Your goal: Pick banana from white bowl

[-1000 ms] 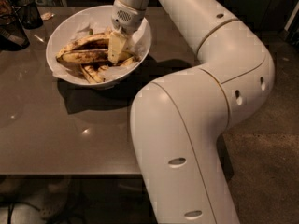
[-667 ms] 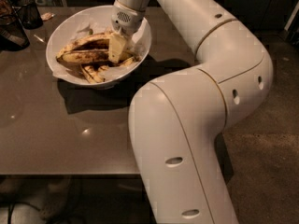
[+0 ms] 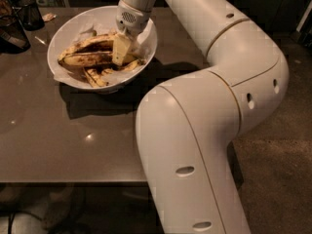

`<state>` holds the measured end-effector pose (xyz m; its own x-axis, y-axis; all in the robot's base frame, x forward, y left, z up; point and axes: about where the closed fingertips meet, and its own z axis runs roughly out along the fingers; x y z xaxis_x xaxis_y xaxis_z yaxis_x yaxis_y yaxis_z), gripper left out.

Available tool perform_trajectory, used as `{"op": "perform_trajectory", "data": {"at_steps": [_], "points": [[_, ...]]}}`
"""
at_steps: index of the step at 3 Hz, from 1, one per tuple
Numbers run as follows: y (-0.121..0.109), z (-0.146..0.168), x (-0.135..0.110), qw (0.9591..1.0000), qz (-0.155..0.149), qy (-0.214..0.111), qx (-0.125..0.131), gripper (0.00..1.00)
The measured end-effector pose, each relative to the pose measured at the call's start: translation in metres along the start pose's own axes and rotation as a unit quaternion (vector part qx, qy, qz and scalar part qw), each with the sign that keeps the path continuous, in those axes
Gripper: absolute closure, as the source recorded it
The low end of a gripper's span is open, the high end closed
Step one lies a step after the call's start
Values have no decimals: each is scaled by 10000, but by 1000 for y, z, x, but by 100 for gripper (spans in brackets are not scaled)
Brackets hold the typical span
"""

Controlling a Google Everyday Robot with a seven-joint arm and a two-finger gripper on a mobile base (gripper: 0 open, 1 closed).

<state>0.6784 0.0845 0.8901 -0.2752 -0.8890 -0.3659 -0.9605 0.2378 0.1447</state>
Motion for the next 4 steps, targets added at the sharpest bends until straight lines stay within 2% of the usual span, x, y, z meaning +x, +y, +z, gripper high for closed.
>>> {"op": "perform_trajectory", "data": {"at_steps": [1, 2, 3, 4], "points": [[4, -17, 4, 9996, -73, -156, 217, 100], [21, -49, 15, 9981, -206, -254, 527, 100], [44, -78, 27, 9943, -419, -397, 899, 100], [51, -81, 26, 9935, -500, -370, 956, 100]]}}
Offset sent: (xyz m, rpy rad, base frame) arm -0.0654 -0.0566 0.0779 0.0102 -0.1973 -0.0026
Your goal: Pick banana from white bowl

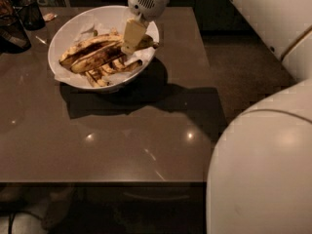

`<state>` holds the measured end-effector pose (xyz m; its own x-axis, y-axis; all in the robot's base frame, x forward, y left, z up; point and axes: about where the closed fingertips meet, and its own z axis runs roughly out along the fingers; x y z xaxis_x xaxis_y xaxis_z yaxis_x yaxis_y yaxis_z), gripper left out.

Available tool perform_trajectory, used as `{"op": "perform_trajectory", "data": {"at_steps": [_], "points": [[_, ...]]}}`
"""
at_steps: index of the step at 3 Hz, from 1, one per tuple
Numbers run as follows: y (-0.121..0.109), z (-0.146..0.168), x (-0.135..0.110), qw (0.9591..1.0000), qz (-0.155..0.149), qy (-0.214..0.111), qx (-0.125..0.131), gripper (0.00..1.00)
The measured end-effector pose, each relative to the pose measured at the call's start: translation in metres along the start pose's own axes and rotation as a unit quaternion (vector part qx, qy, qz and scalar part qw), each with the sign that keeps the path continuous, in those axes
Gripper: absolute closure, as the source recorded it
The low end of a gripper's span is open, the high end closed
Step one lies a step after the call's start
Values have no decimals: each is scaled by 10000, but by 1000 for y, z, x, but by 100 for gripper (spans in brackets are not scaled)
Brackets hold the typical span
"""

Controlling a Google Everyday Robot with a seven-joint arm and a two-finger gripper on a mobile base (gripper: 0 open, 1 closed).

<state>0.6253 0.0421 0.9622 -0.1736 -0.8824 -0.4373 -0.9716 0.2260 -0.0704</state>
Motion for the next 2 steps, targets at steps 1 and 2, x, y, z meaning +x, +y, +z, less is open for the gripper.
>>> {"op": "perform_trajectory", "data": {"at_steps": [1, 2], "points": [[15, -24, -4, 9999, -62, -93, 35, 100], [42, -49, -5, 9991, -180, -380, -45, 100]]}}
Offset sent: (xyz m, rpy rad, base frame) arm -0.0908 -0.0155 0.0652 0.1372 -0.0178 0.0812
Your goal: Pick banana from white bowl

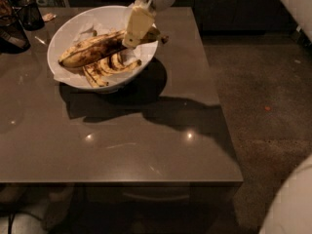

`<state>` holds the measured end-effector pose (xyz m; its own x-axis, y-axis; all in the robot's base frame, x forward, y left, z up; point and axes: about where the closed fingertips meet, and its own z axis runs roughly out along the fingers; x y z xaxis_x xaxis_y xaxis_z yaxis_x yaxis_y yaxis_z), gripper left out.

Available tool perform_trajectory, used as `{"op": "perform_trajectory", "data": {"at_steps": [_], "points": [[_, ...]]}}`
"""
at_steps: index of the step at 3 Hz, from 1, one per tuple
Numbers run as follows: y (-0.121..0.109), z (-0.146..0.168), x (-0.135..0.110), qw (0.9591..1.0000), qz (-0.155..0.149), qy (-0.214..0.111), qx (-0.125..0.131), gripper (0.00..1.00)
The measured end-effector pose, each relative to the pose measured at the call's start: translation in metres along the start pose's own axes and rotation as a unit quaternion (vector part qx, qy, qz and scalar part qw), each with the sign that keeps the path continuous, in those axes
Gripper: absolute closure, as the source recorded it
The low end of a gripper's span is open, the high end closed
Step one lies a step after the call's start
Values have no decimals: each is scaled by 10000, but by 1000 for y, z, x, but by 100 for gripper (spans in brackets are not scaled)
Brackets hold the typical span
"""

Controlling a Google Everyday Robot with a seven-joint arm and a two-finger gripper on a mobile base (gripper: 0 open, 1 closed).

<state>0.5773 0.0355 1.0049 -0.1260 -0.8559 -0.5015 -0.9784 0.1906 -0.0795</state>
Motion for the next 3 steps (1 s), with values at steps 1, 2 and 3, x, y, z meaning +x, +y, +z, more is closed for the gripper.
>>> {"op": "perform_trajectory", "data": {"at_steps": [1, 2, 3], "points": [[27, -15, 3, 9996, -4, -254, -142, 100], [57, -15, 16, 9984, 199, -384, -378, 100], [57, -15, 16, 9984, 199, -384, -378, 100]]}}
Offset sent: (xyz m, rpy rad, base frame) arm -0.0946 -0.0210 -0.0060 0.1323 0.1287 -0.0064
